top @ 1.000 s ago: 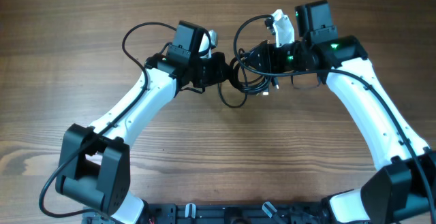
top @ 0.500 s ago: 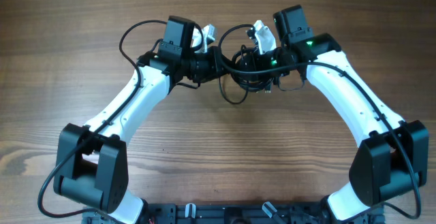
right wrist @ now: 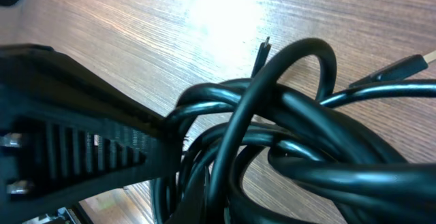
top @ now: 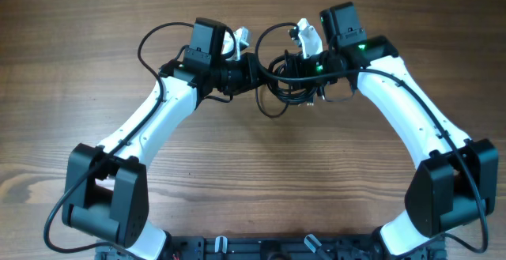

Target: Untangle cables

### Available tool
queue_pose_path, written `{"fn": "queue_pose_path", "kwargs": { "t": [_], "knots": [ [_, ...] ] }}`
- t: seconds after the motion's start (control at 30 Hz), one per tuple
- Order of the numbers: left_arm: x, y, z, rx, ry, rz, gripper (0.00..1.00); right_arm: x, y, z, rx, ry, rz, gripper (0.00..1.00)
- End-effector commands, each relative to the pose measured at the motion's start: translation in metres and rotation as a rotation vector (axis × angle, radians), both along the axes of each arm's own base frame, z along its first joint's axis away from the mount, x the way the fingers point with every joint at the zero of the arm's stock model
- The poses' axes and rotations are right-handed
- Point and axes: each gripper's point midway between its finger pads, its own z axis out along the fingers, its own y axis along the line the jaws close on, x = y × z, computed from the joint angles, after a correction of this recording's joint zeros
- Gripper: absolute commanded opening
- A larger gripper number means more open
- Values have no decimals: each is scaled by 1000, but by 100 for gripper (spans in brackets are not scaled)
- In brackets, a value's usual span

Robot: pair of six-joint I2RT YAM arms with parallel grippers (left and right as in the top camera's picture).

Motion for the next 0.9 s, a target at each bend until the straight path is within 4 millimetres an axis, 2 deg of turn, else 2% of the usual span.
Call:
{"fn": "queue_pose_path", "kwargs": {
  "t": [0.0,0.1,0.2,0.23,0.3,0.33,0.37,0.43,0.53,0.73,0.8,0.87],
  "knots": [
    [4,6,-1,44,-9,38,4,7,12,37,98,-48,32,4],
    [4,15,-11,103,11,74,4,7,15,64,143,-79,12,4],
    [0,28,-25,184,42,107,4,1,14,100,210,-146,23,4],
    [-2,34,-30,228,40,104,4,0,9,121,244,-176,-2,4],
    [-3,40,-36,271,39,105,4,-1,1,138,265,-210,-29,4],
    [-4,45,-39,300,47,120,4,-2,-6,151,279,-234,-54,4],
    [-5,57,-47,369,56,151,4,-4,-22,174,304,-279,-98,4],
    [-4,68,-52,434,48,168,4,-12,-33,195,343,-321,-99,4],
    [-2,78,-55,489,35,192,4,-28,-44,222,434,-322,-99,4],
    [1,91,-59,556,25,229,4,-51,-54,256,665,-214,-15,4],
    [0,99,-63,600,32,244,4,-61,-64,279,773,-178,45,4],
    [-1,104,-66,631,37,254,4,-64,-73,293,815,-174,73,4]
  ]
}}
